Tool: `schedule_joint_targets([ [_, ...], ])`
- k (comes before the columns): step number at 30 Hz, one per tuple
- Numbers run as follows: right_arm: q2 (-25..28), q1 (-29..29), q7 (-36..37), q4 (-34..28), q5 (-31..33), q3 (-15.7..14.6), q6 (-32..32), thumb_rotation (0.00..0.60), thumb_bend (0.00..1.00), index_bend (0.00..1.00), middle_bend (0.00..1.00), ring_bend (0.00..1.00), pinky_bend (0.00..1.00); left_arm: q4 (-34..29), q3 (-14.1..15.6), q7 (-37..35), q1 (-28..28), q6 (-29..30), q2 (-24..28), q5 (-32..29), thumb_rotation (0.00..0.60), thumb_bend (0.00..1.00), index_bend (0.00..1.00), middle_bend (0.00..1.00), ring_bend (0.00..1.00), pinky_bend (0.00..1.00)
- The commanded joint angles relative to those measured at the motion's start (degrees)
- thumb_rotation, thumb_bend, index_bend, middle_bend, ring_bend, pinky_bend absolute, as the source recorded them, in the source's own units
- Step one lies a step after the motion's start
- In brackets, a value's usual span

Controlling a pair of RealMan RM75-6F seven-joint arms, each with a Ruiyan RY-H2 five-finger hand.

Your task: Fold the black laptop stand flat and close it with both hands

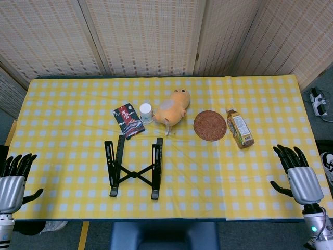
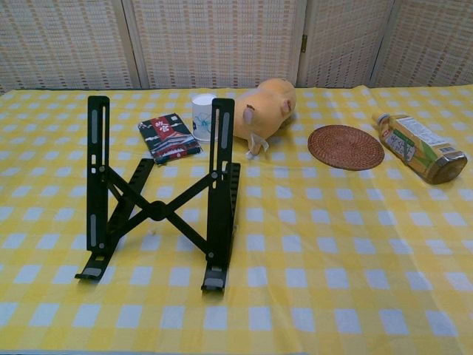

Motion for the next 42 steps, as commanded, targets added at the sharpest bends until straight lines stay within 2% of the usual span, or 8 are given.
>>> schedule_joint_targets([
  [1,-0.03,0.12,0.23,0.11,-0.10,0.00,-0.05,0.600,0.23,0.00,0.09,0.10,0.00,-0.06,-0.01,-0.01,-0.12,-0.14,-0.11,-0.08,0.600,0.18,0.15,0.13,0.10,0.05],
  [7,0.02,0.29,0.96,0.13,-0.94,-0.17,0.28,0.600,0.23,0.00,0.09,0.10,0.00,-0.19,-0.07,-1.00,-0.41,-0.37,-0.28,0.21,0.600,0.18,0.15,0.14,0.11,0.06],
  [13,0.63,0.78,2.62,-0.44,-2.75,-0.50,0.60,0.600,0.23,0.00,0.09,0.10,0.00,-0.93,-0.60,-6.77,-2.60,-3.67,0.84,0.79,0.600,0.18,0.15,0.15,0.12,0.08],
  [21,1.72,2.25,3.91,-2.16,-4.84,-0.78,-0.32,0.600,0.23,0.00,0.10,0.10,0.00,-0.67,-2.13,-18.79,-8.91,-12.74,2.34,1.36,0.600,0.18,0.15,0.15,0.12,0.10],
  [23,2.13,3.00,3.82,-2.81,-5.93,-0.95,-0.88,0.600,0.23,0.00,0.10,0.10,0.00,-0.66,-2.84,-24.58,-12.28,-18.62,2.85,0.35,0.600,0.18,0.14,0.15,0.12,0.11],
  [35,2.72,3.18,3.10,-4.47,-6.02,-1.31,-0.69,0.600,0.23,0.00,0.10,0.10,0.00,4.41,-5.49,-45.48,-24.37,-39.54,0.00,-5.02,0.600,0.18,0.06,0.15,0.09,0.11],
  [39,2.52,3.02,2.88,-4.47,-5.79,-1.43,-0.53,0.600,0.23,0.00,0.10,0.10,0.00,6.49,-5.98,-52.52,-26.79,-42.88,-1.61,-4.16,0.600,0.18,0.08,0.15,0.13,0.12],
  [42,2.29,3.00,2.80,-4.51,-5.70,-1.54,-0.54,0.600,0.23,0.00,0.10,0.10,0.00,8.16,-6.20,-57.44,-27.92,-43.18,-3.17,-2.59,0.600,0.18,0.12,0.18,0.16,0.12],
])
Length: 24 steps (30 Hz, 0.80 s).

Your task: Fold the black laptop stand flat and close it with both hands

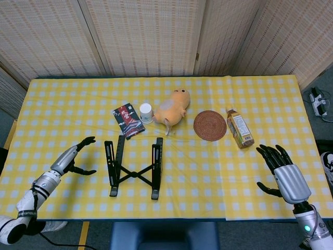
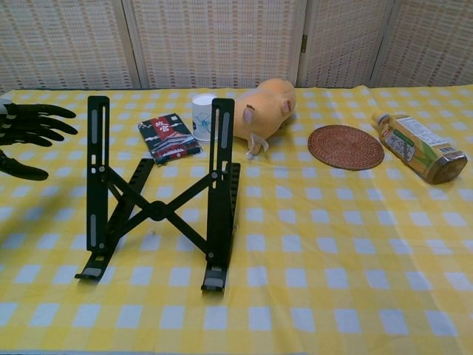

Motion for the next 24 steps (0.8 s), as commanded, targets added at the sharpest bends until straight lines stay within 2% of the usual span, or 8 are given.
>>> schedule_joint_targets([
  [1,-0.15,0.02,-0.06,0.00,0.02,-0.08,-0.08,0.600,0.23,0.00,0.10,0.10,0.00,2.79,-0.69,-7.05,-2.52,-1.75,-2.53,1.69,0.600,0.18,0.13,0.19,0.16,0.12],
  [7,-0.59,0.24,-0.34,-0.15,0.10,-0.18,-0.39,0.600,0.23,0.00,0.10,0.10,0.00,5.96,-0.28,-23.55,-4.84,-2.00,-5.05,6.18,0.600,0.18,0.21,0.27,0.23,0.13],
  [14,-1.16,0.11,-0.10,0.22,0.01,-0.39,-0.06,0.600,0.23,0.00,0.11,0.11,0.00,9.38,2.29,-40.81,-6.36,2.89,-6.73,12.33,0.600,0.18,0.34,0.46,0.40,0.18],
  [18,-1.64,0.22,0.04,0.39,-0.18,-0.50,-0.12,0.600,0.23,0.00,0.12,0.11,0.00,10.54,4.59,-46.34,-6.37,7.38,-6.45,15.73,0.600,0.18,0.39,0.51,0.45,0.21],
  [24,-2.49,1.08,0.33,0.41,-1.25,-0.75,-0.87,0.600,0.23,0.00,0.13,0.12,0.00,10.21,8.01,-47.28,-4.94,14.81,-4.90,19.25,0.600,0.18,0.43,0.52,0.47,0.22],
])
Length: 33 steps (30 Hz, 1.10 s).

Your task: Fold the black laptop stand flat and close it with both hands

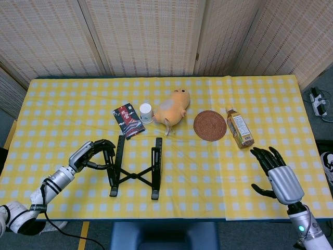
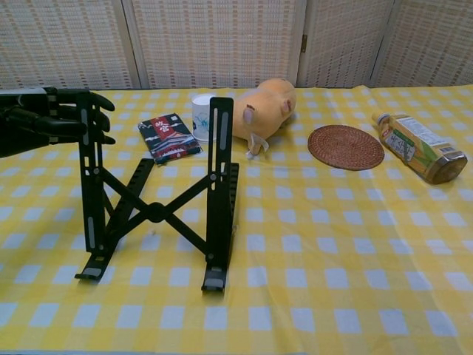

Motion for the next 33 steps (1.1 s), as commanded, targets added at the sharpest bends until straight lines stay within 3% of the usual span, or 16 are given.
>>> schedule_joint_targets([
  [1,-0.43,0.50,0.10,-0.08,-0.66,-0.15,-0.42,0.600,0.23,0.00,0.13,0.12,0.00,-0.19,2.61,-0.29,1.09,4.59,1.10,2.50,0.600,0.18,0.44,0.53,0.47,0.23],
  [9,-0.93,5.01,4.88,-3.14,-4.27,-1.48,-5.97,0.600,0.23,0.00,0.13,0.13,0.00,-2.65,7.19,4.90,4.11,13.31,3.79,6.44,0.600,0.18,0.47,0.53,0.47,0.26],
  [17,-3.09,14.91,20.18,-6.81,-6.19,-1.41,-17.14,0.600,0.23,0.00,0.13,0.13,0.00,-4.90,10.34,10.23,5.14,16.87,5.66,8.63,0.600,0.18,0.47,0.53,0.47,0.26],
  [24,-10.38,23.05,35.93,-5.39,-4.30,0.86,-23.48,0.600,0.23,0.00,0.12,0.12,0.00,-6.08,11.82,13.63,4.68,17.37,5.92,9.15,0.600,0.18,0.47,0.53,0.47,0.26],
  [33,-19.92,29.04,47.27,1.99,-1.97,2.70,-26.08,0.600,0.23,0.00,0.12,0.12,0.00,-6.96,12.79,15.97,3.87,17.17,6.15,8.61,0.600,0.18,0.47,0.53,0.47,0.26],
])
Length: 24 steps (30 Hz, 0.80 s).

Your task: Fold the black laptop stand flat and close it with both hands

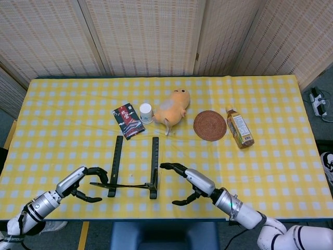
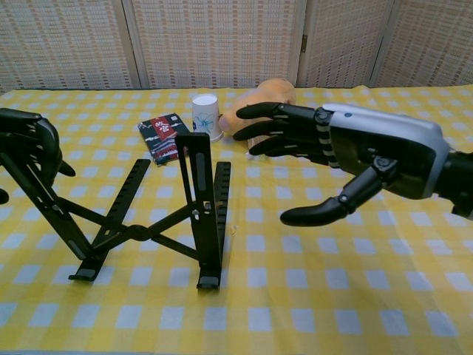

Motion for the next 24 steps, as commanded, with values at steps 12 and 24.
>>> schedule_joint_targets([
  [12,-10.84,8.39,17.13,11.61,3.16,0.51,-5.27,0.600,0.23,0.00,0.12,0.12,0.00,-0.57,0.50,0.88,-1.35,-1.54,-0.36,-1.96,0.600,0.18,0.47,0.53,0.47,0.25],
  [24,-14.62,10.91,23.71,16.09,3.72,-1.75,-6.17,0.600,0.23,0.00,0.13,0.13,0.00,-1.10,1.05,1.62,-1.54,-1.89,-0.40,-3.00,0.600,0.18,0.47,0.53,0.47,0.24],
])
